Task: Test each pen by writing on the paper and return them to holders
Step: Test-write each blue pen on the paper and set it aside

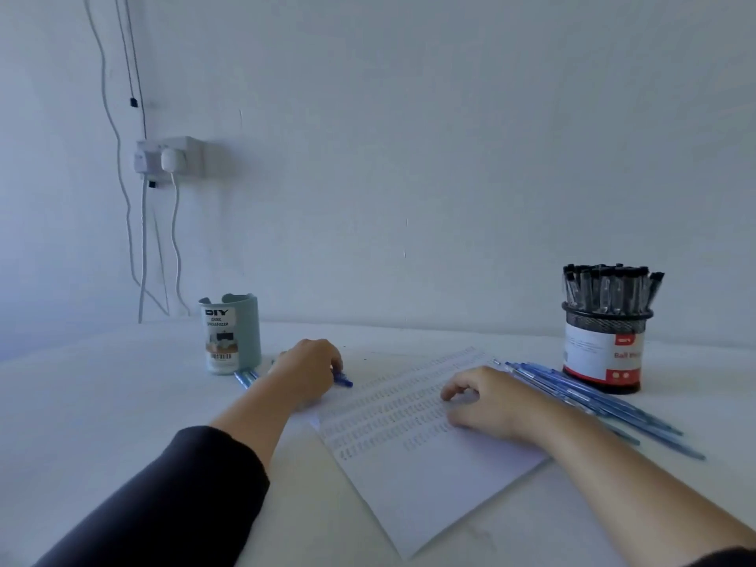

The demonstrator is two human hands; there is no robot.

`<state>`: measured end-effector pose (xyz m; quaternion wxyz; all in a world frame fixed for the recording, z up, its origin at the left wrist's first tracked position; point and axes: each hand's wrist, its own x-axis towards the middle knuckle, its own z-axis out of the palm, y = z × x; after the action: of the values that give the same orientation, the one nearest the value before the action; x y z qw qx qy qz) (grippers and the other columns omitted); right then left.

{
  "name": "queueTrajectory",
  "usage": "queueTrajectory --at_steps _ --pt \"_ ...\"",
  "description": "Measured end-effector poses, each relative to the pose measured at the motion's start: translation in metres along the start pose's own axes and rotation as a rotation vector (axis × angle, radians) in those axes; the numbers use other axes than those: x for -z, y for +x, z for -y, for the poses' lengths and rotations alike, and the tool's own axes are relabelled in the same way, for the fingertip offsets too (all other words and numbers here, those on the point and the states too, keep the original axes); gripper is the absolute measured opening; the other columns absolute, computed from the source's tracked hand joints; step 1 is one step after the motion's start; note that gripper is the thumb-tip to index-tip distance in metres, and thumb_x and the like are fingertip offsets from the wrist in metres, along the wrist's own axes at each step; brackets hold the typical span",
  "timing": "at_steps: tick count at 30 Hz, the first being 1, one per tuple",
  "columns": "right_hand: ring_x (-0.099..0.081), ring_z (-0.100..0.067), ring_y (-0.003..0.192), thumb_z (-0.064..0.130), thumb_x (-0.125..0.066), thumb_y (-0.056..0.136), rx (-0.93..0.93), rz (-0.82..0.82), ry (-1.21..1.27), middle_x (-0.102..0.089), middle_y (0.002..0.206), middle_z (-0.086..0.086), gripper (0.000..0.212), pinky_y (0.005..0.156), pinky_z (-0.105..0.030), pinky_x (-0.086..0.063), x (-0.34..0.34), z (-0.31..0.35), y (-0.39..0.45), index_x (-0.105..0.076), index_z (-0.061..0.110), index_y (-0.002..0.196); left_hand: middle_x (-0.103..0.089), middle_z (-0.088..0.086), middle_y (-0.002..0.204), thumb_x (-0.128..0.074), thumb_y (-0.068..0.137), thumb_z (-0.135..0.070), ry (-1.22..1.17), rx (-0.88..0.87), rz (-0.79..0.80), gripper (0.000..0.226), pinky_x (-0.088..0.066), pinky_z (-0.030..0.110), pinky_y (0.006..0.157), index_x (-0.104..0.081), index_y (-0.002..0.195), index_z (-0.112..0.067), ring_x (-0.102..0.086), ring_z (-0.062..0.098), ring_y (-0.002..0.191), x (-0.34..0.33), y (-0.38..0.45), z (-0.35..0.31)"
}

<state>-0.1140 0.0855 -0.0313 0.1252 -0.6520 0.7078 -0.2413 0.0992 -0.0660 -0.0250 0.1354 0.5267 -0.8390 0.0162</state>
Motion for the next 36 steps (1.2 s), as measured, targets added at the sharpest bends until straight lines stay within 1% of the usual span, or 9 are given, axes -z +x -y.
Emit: queueTrajectory --at_steps 4,12,16,20,22,25,27,31,36 --pt "-0.056 -0.009 0.104 0.023 -0.061 0.083 0.013 -0.003 -0.003 -0.062 0.106 0.008 0.017 0.088 -0.022 -0.043 0.0 0.001 -0.001 -0.061 0.033 0.096 -0.057 0.004 0.123 -0.037 0.085 0.008 -0.034 0.035 0.018 0.051 -0.049 0.026 0.09 -0.064 0.119 -0.018 -0.056 0.019 0.107 0.003 -0.003 0.013" --pt "-0.057 -0.01 0.107 0.021 -0.059 0.085 0.012 -0.008 0.004 -0.061 0.104 0.007 0.017 0.087 -0.021 -0.042 0.001 0.004 -0.004 -0.062 0.031 0.098 -0.055 0.003 0.117 -0.049 0.091 0.003 0.031 -0.068 -0.078 0.031 -0.045 0.028 0.09 -0.066 0.108 -0.017 -0.051 0.02 0.105 0.008 -0.003 0.017" --pt "-0.058 -0.011 0.107 0.022 -0.06 0.086 0.005 -0.004 -0.003 -0.064 0.11 0.004 0.014 0.086 -0.022 -0.043 0.001 0.005 -0.006 -0.061 0.031 0.097 -0.063 0.006 0.093 -0.048 0.098 -0.01 -0.084 -0.231 -0.497 0.016 -0.046 0.038 0.079 -0.063 0.103 -0.014 -0.059 0.026 0.078 0.01 -0.004 0.012" --pt "-0.057 -0.011 0.109 0.022 -0.058 0.087 -0.008 0.004 -0.005 -0.063 0.116 0.004 0.015 0.083 -0.021 -0.041 0.003 0.007 -0.007 -0.061 0.03 0.1 -0.052 0.002 0.072 -0.06 0.09 -0.006 -0.049 -0.302 -0.838 0.016 -0.039 0.041 0.073 -0.066 0.099 -0.018 -0.046 0.019 0.055 0.011 -0.009 -0.008" --pt "-0.057 -0.011 0.109 0.022 -0.059 0.087 -0.007 0.007 -0.008 -0.063 0.115 0.004 0.014 0.083 -0.021 -0.041 0.003 0.007 -0.007 -0.06 0.031 0.098 -0.051 0.0 0.073 -0.058 0.089 -0.022 -0.026 -0.281 -0.841 0.012 -0.03 0.036 0.072 -0.069 0.096 -0.023 -0.05 0.02 0.06 0.009 -0.012 -0.015" --pt "-0.057 -0.011 0.109 0.022 -0.059 0.086 -0.007 0.007 -0.017 -0.063 0.113 0.005 0.014 0.086 -0.022 -0.042 0.003 0.007 -0.007 -0.06 0.032 0.096 -0.054 -0.004 0.067 -0.047 0.079 -0.056 0.045 -0.236 -0.773 0.041 -0.024 0.035 0.072 -0.069 0.074 -0.022 -0.052 0.018 0.061 0.006 -0.015 -0.022" --pt "-0.056 -0.011 0.109 0.022 -0.059 0.086 -0.01 0.01 -0.022 -0.061 0.112 0.005 0.015 0.087 -0.022 -0.042 0.002 0.007 -0.007 -0.059 0.032 0.097 -0.053 -0.007 0.056 -0.042 0.072 -0.066 0.055 -0.23 -0.775 0.053 -0.025 0.035 0.07 -0.063 0.057 -0.019 -0.049 0.016 0.056 0.007 -0.017 -0.023" --pt "-0.053 -0.012 0.113 0.024 -0.061 0.086 -0.014 0.011 -0.035 -0.056 0.119 0.005 0.017 0.091 -0.023 -0.04 0.002 0.006 -0.006 -0.06 0.032 0.101 -0.053 -0.003 0.05 -0.038 0.07 -0.066 -0.007 -0.209 -0.771 0.06 -0.023 0.033 0.07 -0.058 0.049 -0.014 -0.048 0.017 0.052 0.008 -0.02 -0.024" --pt "-0.05 -0.01 0.117 0.035 -0.067 0.082 -0.021 0.042 -0.021 -0.054 0.127 0.006 0.022 0.092 -0.023 -0.038 0.004 0.008 -0.008 -0.058 0.033 0.101 -0.051 -0.002 0.051 -0.041 0.065 -0.052 -0.08 -0.209 -0.783 0.044 -0.03 0.032 0.065 -0.056 0.054 -0.012 -0.047 0.019 0.049 0.01 -0.023 -0.026"
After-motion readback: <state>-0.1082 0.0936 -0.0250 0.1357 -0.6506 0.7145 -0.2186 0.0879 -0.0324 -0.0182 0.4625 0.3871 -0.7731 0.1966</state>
